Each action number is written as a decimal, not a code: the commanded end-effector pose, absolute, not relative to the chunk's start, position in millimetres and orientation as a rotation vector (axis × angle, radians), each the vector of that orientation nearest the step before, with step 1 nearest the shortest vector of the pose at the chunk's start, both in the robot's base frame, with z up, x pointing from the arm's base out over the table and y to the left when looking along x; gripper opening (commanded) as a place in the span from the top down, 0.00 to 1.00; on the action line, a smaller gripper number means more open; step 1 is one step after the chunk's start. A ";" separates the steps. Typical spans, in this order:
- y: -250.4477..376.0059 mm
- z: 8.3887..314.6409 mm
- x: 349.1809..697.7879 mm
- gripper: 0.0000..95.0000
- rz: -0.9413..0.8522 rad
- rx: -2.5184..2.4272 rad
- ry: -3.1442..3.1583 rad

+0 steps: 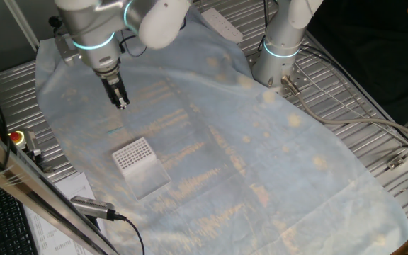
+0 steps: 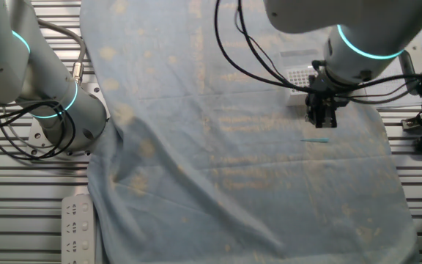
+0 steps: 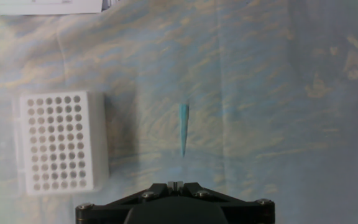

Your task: Insert a medium pipette tip into the holder for medium pipette tips

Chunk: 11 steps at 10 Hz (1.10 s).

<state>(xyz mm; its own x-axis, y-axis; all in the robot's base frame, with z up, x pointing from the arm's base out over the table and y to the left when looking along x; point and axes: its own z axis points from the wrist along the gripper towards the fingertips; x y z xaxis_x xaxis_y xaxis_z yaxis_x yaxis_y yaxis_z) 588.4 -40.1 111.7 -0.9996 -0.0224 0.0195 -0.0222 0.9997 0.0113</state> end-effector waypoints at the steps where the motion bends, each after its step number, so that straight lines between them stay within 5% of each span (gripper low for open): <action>1: -39.7 110.8 588.5 1.00 -0.020 0.063 -3.118; 11: -39.3 111.3 590.5 1.00 -0.009 0.174 -3.069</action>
<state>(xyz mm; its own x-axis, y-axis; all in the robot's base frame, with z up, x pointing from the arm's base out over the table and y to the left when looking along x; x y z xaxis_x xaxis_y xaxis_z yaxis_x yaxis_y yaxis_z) 593.3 -39.2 111.0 -0.9896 -0.1082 0.0945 -0.1072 0.9941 0.0154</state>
